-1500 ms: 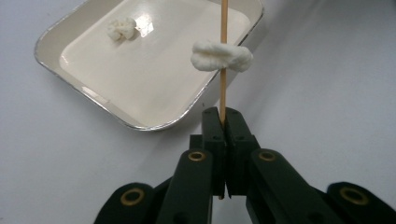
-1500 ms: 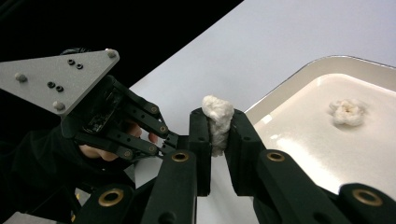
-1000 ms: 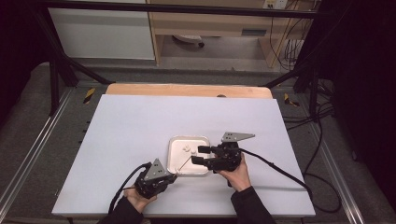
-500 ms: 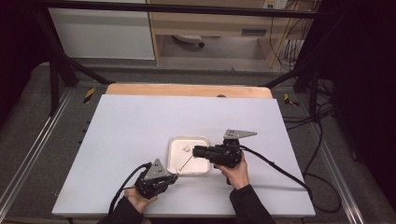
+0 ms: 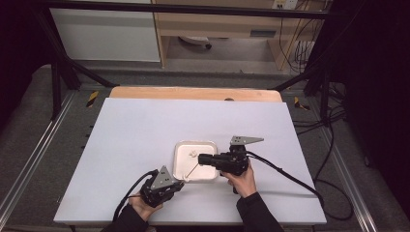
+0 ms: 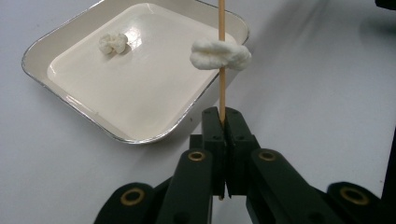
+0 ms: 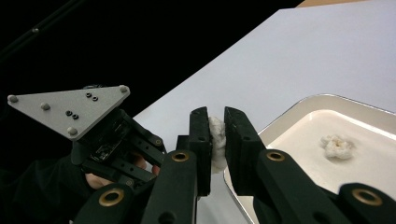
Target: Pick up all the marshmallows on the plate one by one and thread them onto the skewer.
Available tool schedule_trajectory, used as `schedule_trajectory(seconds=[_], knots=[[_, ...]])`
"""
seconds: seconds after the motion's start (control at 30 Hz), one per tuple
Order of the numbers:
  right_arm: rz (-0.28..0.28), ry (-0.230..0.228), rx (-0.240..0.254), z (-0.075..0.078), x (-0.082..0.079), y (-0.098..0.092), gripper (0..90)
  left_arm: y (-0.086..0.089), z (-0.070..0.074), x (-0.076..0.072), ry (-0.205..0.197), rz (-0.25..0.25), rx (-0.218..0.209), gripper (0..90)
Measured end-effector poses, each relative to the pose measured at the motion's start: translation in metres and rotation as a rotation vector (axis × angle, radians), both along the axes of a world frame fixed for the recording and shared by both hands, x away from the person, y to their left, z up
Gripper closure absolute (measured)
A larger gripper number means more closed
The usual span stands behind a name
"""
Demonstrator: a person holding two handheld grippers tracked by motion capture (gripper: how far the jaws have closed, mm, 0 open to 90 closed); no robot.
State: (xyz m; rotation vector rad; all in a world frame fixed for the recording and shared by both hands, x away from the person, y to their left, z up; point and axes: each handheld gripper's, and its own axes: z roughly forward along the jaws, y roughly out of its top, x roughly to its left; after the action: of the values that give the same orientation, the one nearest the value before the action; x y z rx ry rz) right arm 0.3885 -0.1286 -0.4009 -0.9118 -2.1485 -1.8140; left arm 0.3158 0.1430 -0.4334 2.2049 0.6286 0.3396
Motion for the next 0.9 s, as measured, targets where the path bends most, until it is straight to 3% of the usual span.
schedule_trajectory(seconds=[0.2, 0.9], knots=[[0.011, 0.006, -0.014, -0.002, -0.002, 0.001, 83.4, -0.001, 0.000, -0.001, -0.009, 0.013, 0.028, 89.1], [0.019, -0.017, 0.007, -0.008, -0.012, -0.001, 83.3, -0.009, -0.002, -0.004, 0.020, -0.004, 0.008, 89.1]])
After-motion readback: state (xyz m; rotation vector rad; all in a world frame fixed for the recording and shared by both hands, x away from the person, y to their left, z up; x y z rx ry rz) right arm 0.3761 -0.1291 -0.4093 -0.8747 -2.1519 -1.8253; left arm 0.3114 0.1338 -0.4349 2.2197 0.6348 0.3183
